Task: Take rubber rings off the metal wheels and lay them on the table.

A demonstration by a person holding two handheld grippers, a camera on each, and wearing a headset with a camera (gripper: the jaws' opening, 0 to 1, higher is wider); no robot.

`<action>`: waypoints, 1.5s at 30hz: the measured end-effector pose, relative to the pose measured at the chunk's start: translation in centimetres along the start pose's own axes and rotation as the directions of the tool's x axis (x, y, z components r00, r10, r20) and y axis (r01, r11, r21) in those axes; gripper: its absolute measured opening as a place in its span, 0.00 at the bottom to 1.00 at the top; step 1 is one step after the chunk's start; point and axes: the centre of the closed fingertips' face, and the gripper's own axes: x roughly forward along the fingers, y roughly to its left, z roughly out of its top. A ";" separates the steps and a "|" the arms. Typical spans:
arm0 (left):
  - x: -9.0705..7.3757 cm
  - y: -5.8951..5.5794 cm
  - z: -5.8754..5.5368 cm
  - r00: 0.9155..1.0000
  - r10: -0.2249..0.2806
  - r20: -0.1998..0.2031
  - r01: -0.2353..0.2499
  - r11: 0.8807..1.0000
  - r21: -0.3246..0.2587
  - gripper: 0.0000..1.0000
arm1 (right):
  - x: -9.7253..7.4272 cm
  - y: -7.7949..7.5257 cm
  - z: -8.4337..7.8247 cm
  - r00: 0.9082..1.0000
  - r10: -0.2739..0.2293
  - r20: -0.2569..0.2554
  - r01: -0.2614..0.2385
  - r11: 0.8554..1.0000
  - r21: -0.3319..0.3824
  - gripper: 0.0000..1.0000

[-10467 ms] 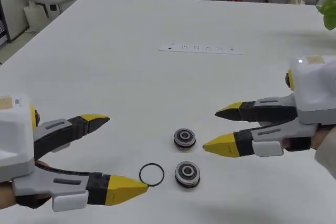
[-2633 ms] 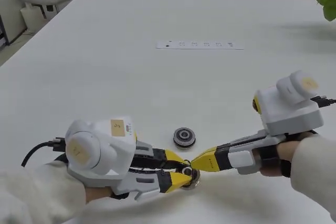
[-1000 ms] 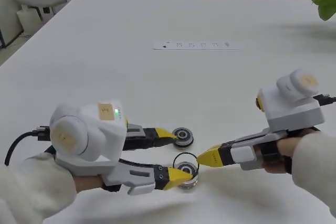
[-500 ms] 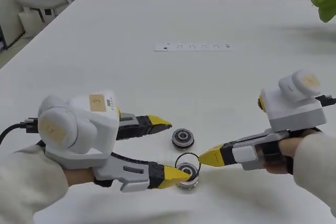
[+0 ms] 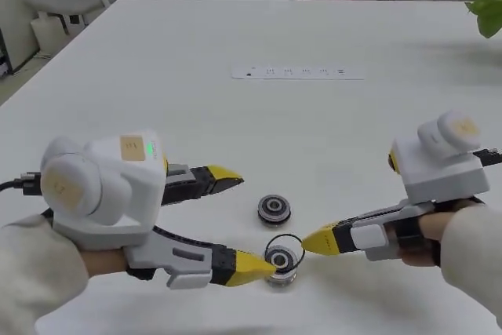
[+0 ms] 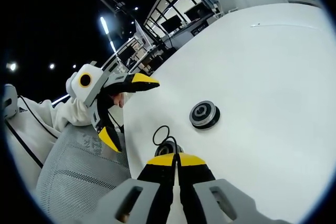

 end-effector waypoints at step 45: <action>-3.6 0.8 -1.6 0.997 0.073 -0.009 -0.073 0.994 -0.076 0.81 | -1.4 0.7 3.2 0.992 0.002 0.125 -0.006 1.000 0.028 0.00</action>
